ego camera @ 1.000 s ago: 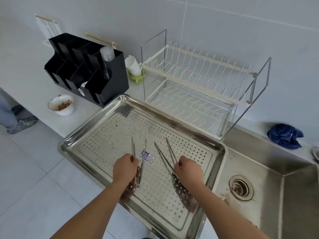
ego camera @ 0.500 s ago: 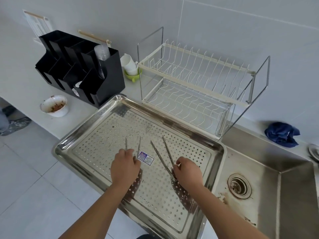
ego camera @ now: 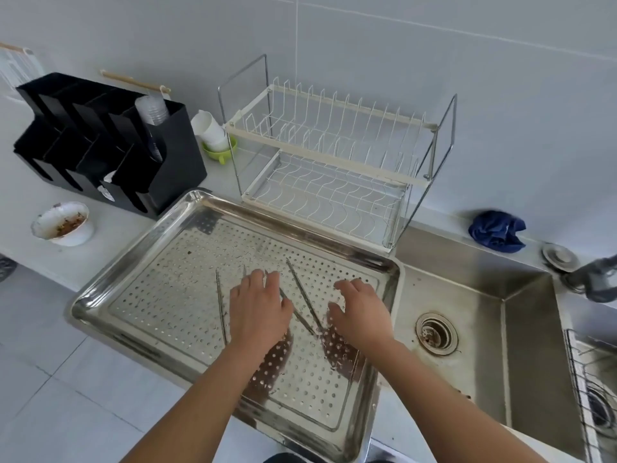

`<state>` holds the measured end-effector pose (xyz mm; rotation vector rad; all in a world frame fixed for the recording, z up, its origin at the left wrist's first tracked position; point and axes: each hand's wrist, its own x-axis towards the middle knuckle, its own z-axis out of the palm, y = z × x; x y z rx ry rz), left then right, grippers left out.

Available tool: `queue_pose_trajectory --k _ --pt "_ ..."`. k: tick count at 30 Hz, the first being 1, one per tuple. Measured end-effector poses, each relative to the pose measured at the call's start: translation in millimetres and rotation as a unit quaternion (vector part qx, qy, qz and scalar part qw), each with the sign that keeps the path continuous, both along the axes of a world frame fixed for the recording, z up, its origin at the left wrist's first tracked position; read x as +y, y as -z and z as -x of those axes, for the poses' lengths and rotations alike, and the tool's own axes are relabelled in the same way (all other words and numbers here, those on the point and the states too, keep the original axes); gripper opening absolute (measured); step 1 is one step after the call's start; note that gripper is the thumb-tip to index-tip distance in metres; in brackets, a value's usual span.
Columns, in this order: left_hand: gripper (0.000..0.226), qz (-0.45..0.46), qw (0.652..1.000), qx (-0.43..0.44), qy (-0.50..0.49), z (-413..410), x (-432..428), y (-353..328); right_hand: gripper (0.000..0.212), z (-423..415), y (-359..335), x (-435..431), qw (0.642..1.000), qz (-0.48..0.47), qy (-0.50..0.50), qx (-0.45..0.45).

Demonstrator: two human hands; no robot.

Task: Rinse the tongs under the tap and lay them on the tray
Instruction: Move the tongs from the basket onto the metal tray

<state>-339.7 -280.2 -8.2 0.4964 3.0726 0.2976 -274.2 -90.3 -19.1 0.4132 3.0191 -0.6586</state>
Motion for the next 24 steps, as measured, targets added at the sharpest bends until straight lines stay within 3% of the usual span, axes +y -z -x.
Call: queue_pose_trajectory --k 10,24 --pt "0.059 -0.023 0.991 0.030 0.131 -24.7 81.5 -36.4 0.046 -53.9 -39.3 61.0 0.993 -0.025 0.104 0.050" --pt "0.070 -0.019 0.949 0.067 0.306 -123.8 235.9 -68.2 0.053 -190.0 -71.8 184.0 0.964 -0.060 0.256 0.039"
